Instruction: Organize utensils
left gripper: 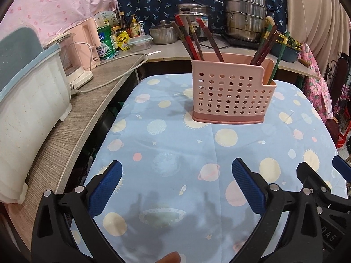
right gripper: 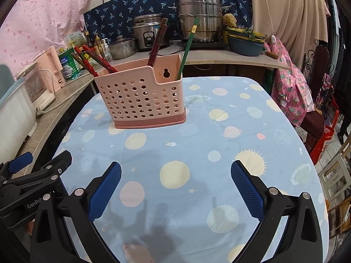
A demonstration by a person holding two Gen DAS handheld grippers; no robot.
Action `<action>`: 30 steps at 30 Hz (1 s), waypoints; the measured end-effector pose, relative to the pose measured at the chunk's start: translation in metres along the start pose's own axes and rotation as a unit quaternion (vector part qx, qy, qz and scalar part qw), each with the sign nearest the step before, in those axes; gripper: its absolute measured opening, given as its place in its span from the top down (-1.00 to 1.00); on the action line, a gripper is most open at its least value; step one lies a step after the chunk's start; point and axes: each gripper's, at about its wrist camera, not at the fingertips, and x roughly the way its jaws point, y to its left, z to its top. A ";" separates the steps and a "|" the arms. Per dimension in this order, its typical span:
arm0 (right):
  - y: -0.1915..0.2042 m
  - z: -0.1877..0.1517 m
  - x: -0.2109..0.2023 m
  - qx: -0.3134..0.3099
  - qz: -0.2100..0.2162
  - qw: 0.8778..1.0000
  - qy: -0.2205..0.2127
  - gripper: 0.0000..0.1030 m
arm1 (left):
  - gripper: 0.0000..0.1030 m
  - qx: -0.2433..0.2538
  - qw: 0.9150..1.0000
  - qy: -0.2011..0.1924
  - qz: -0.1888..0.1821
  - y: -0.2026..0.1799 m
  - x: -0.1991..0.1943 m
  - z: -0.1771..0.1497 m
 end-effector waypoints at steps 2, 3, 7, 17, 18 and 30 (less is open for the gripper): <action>0.000 0.000 0.000 0.000 0.000 1.000 0.000 -0.88 | -0.86 0.001 1.000 -0.002 -0.002 -0.001 -0.001 0.001; 0.000 0.001 0.000 0.000 0.000 1.000 -0.001 -0.88 | -0.86 0.001 1.000 -0.003 -0.002 -0.001 -0.001 0.001; 0.001 0.002 0.001 -0.002 0.000 1.000 -0.001 -0.87 | -0.86 0.002 1.000 -0.003 -0.001 -0.002 0.000 0.002; 0.003 0.007 0.006 -0.003 -0.001 1.000 -0.001 -0.87 | -0.86 0.001 1.000 -0.006 -0.001 -0.001 0.006 0.007; 0.003 0.008 0.006 -0.003 -0.001 1.000 -0.001 -0.87 | -0.86 0.002 1.000 -0.007 -0.002 -0.001 0.007 0.007; 0.004 0.011 0.009 -0.005 -0.002 1.000 -0.004 -0.87 | -0.86 0.004 1.000 -0.012 -0.009 -0.002 0.012 0.012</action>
